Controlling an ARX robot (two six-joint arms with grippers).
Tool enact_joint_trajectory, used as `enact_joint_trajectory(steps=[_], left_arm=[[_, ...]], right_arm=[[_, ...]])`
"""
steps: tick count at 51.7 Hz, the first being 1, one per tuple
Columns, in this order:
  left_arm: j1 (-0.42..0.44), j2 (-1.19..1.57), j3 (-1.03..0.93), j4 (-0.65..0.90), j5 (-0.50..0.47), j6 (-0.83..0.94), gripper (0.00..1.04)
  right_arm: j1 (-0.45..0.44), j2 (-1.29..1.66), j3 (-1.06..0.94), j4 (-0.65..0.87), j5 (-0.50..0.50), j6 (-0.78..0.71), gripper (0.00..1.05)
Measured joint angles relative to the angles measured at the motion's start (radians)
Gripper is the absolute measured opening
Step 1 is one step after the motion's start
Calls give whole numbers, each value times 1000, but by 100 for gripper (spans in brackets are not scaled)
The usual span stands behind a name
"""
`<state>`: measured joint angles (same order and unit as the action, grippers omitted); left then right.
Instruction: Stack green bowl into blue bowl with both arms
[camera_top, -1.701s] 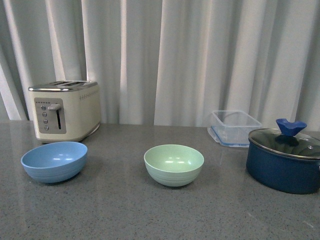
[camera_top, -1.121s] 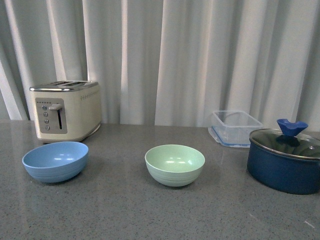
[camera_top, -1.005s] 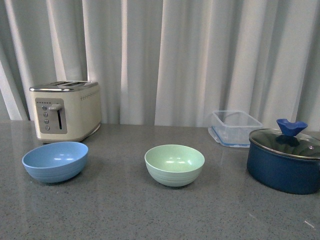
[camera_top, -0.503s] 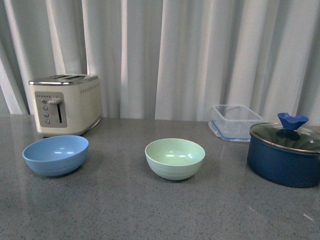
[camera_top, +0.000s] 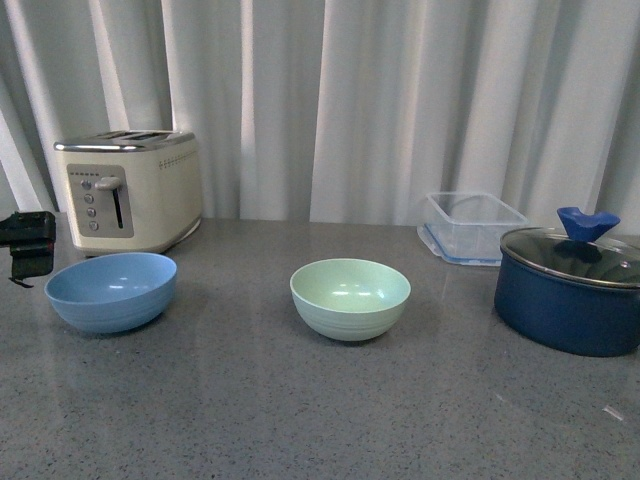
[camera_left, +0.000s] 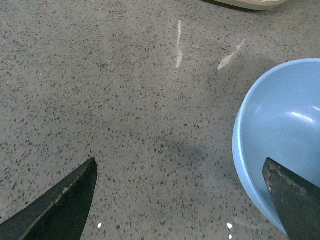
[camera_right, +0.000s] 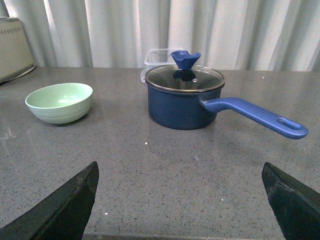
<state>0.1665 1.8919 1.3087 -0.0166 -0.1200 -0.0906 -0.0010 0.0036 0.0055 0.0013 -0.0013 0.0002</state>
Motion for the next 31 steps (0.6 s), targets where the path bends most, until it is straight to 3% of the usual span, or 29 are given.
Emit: enact_joint_trajectory(steps=[31], left_arm=[[-68, 171, 105, 76, -6, -2, 98]], right_arm=[[0, 0, 0, 0, 0, 0, 95]])
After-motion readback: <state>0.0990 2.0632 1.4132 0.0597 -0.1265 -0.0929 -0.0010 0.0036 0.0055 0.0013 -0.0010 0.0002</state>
